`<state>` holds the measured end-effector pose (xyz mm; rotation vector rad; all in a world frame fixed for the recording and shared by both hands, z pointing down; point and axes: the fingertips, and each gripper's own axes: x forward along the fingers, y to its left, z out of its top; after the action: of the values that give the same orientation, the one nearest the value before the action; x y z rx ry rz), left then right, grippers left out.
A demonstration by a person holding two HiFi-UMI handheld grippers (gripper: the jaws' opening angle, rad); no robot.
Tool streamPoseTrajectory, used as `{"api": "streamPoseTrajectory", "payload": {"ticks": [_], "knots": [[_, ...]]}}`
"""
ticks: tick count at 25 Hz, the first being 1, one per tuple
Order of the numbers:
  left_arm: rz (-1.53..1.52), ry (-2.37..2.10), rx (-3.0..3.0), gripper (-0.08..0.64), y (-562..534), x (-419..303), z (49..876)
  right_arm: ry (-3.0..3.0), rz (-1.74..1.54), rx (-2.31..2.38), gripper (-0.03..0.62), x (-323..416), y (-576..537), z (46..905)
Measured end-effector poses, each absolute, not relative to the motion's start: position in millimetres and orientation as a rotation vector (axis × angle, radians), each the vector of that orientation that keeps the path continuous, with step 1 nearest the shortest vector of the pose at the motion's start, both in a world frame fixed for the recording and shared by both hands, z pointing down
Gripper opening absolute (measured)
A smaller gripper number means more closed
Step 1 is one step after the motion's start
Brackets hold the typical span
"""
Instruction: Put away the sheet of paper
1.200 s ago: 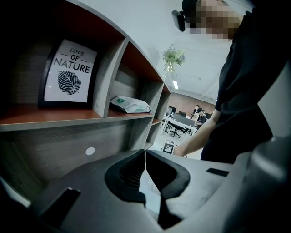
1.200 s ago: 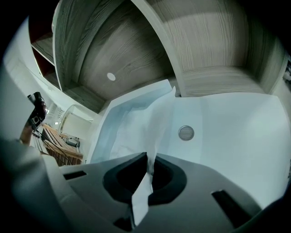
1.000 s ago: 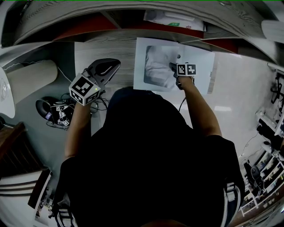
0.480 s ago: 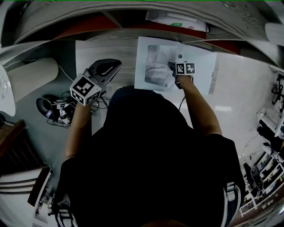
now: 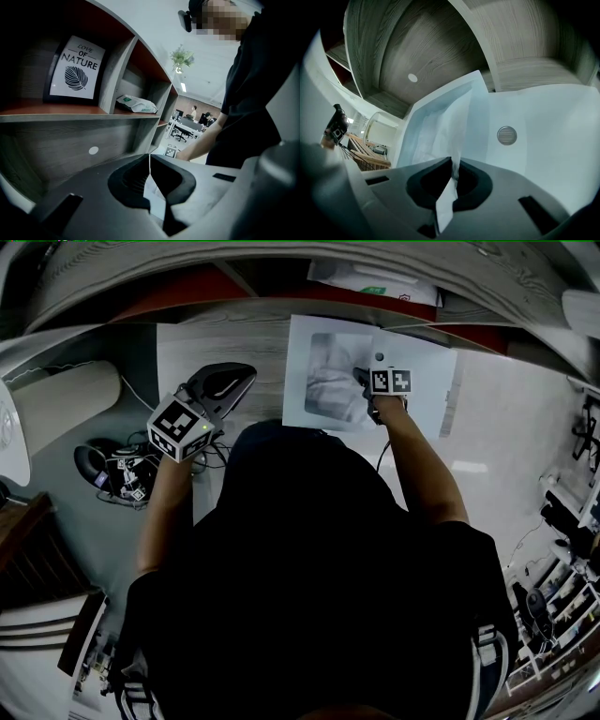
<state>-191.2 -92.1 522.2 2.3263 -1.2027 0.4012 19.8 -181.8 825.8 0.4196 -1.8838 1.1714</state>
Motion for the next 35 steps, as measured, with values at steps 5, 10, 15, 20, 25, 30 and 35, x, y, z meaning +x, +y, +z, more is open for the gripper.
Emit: {"api": "streamPoseTrajectory", "payload": {"ticks": [5,10,15,20,25,30,35], "knots": [[0.401,-1.204,2.326,0.023,-92,-192,522,-1.882,1.123,0.425,0.015,22,-183,828],[0.397,-1.195,2.326,0.023,-93,-189,523,-1.912,1.165,0.438,0.015,22,-187,825],[0.397,-1.178,2.33,0.023,-94,-185,524,-1.922,1.19,0.439,0.107,21,-190,824],[0.388,-1.166,2.332,0.023,-94,-184,523,-1.917,1.159,0.468,0.182,26,-195,826],[0.386,-1.156,2.34,0.023,-93,-181,521,-1.912,1.133,0.51,0.19,32,-200,826],[0.388,-1.139,2.342,0.023,-90,-177,521,-1.909,1.109,0.57,0.19,44,-206,825],[0.388,-1.137,2.349,0.023,-87,-175,518,-1.912,1.104,0.593,0.193,54,-206,823]]}}
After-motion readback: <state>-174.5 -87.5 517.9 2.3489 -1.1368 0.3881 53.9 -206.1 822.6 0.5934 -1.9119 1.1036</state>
